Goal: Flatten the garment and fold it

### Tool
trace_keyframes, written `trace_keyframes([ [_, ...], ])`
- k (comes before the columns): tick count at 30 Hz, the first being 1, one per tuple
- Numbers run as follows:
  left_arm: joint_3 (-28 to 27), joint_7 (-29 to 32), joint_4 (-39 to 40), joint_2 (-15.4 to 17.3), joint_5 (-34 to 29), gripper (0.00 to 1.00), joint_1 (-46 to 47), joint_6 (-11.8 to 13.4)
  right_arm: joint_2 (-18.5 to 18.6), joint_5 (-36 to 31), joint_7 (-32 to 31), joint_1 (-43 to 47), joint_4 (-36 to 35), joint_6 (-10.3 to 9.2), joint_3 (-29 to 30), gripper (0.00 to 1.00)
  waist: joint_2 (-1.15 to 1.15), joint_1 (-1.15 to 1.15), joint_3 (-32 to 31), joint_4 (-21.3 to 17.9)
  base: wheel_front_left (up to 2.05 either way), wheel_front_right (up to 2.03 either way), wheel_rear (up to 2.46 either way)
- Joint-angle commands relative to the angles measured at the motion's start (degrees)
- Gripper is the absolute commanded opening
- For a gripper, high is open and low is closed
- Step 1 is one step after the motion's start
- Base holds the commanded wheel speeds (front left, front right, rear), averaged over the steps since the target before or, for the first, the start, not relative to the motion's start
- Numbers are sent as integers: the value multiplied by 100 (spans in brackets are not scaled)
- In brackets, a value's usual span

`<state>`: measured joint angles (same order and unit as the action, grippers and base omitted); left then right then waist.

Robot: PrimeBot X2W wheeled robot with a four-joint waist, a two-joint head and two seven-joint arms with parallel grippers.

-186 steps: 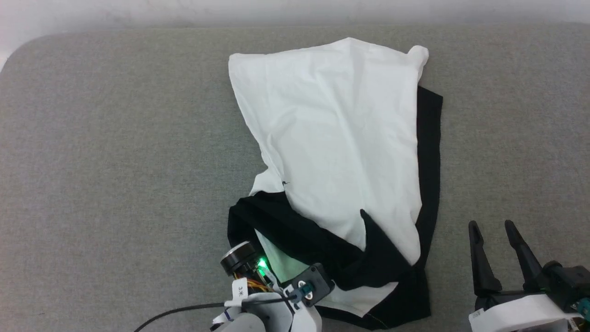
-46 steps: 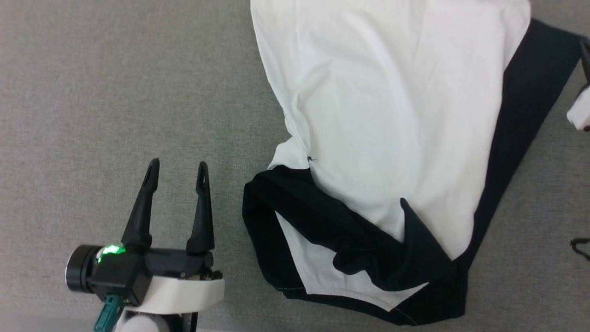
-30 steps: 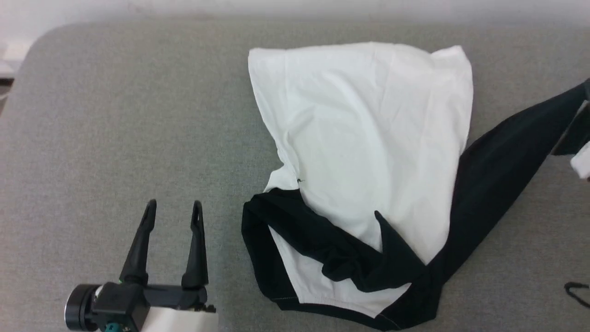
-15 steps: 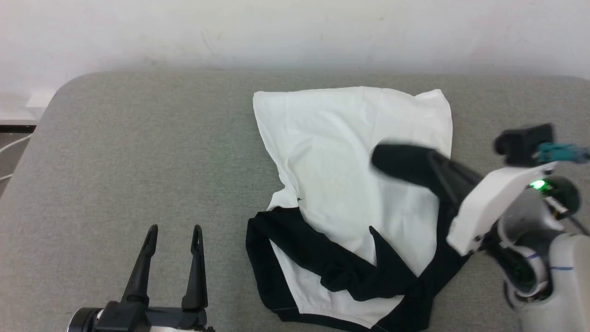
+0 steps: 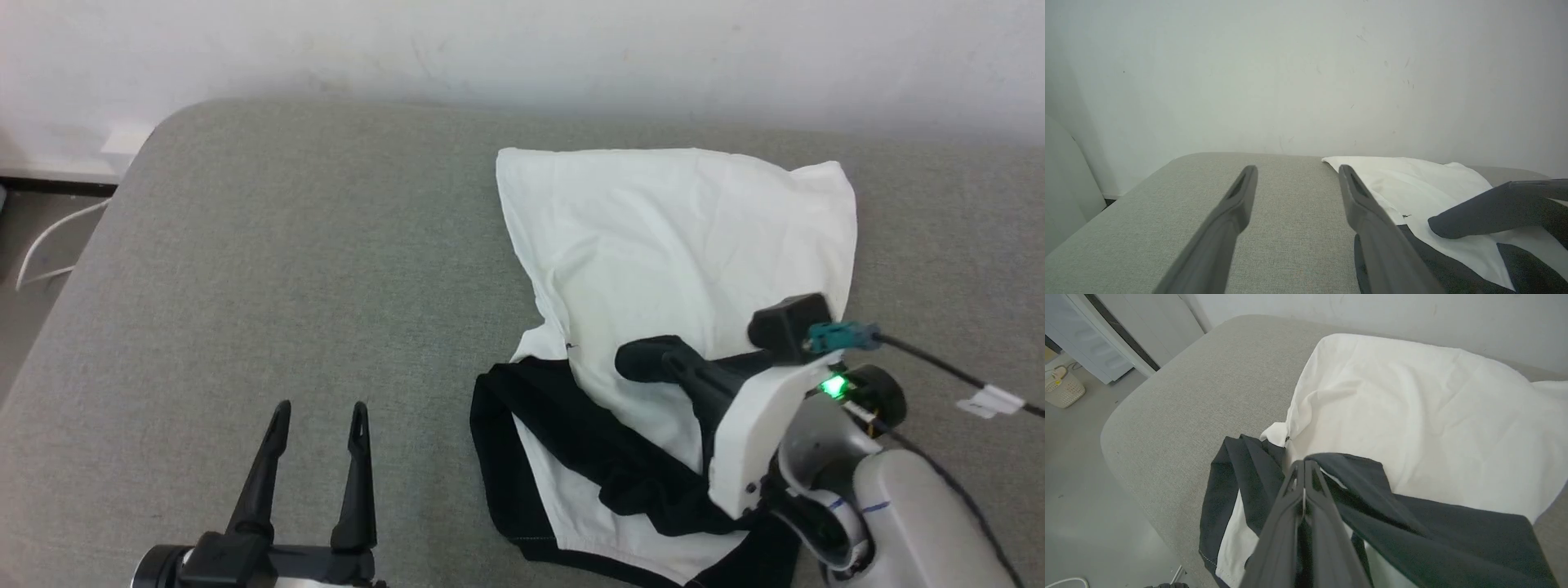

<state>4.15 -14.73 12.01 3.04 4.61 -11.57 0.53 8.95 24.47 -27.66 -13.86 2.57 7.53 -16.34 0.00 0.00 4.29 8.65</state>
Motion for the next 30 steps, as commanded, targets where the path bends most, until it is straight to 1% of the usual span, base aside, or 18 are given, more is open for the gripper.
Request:
trace_keyframes([
  [1,18,-27,-12,-16,76,100,71,-11,-19,46,81,-23,130,-4,-131,0,0,0,45,60,0,0,0],
  [2,18,-27,-12,-16,76,100,71,-11,-19,46,81,-23,130,-4,-131,0,0,0,45,60,0,0,0],
  [5,34,-27,-16,-16,98,100,88,9,1,22,179,-72,399,-4,-482,0,0,0,76,91,0,0,0],
  [13,90,-27,-37,-16,110,100,116,64,-232,-128,271,-286,1464,-4,-1019,0,0,0,120,130,0,0,0],
  [21,161,-27,-88,-16,130,100,151,81,-319,-391,406,-563,2379,-4,-1708,0,0,0,173,170,0,0,0],
  [25,204,-27,-117,-16,151,100,188,83,-287,-526,436,-684,2764,-4,-2066,0,0,0,213,212,0,0,0],
  [30,199,-27,-128,-16,157,100,210,79,-285,-545,585,-748,3190,-4,-2092,0,0,0,237,248,0,0,0],
])
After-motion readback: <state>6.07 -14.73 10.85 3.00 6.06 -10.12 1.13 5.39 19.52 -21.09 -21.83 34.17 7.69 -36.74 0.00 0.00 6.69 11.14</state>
